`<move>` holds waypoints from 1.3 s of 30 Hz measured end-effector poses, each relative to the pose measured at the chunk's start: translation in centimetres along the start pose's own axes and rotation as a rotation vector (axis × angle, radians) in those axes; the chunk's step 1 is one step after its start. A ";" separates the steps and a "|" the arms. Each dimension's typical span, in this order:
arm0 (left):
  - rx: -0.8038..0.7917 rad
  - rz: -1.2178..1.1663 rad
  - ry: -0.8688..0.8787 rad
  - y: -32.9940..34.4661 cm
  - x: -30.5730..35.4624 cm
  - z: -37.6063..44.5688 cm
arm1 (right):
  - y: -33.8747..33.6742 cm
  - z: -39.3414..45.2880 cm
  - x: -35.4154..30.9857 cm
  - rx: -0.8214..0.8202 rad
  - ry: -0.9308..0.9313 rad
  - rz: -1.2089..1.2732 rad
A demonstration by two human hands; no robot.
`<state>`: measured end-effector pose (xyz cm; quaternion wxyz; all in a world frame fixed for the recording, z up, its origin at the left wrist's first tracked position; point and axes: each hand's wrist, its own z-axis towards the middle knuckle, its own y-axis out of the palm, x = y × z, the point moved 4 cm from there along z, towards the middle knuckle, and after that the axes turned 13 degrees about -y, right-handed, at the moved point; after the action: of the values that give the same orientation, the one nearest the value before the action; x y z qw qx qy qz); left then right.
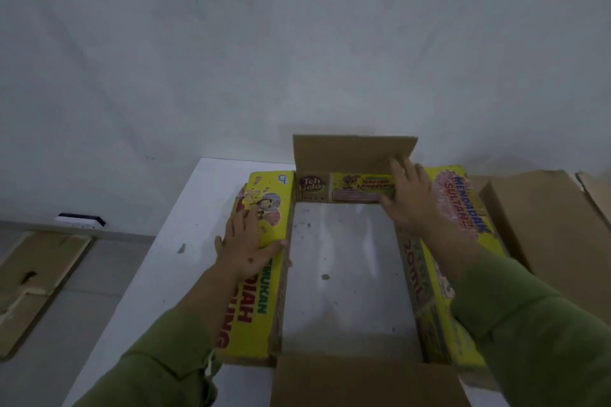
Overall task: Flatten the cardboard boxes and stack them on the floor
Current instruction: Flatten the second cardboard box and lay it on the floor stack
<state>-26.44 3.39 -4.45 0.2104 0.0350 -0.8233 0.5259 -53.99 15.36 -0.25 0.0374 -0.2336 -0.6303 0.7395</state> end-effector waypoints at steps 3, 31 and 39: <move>-0.028 -0.104 -0.049 0.0 0.0 1.1 | -0.4 2.7 1.3 -0.102 0.089 -0.029; -0.366 -0.980 -0.280 0.5 -1.7 -4.7 | -4.2 -5.2 1.8 0.059 0.191 0.362; -0.456 -1.048 -0.094 1.3 2.9 -7.3 | -4.4 -7.4 -2.7 -0.068 0.064 0.431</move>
<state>-27.16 10.81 -1.82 0.4084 0.4158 -0.7971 0.1583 -49.73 22.12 4.05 -0.1092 -0.3873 -0.5888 0.7010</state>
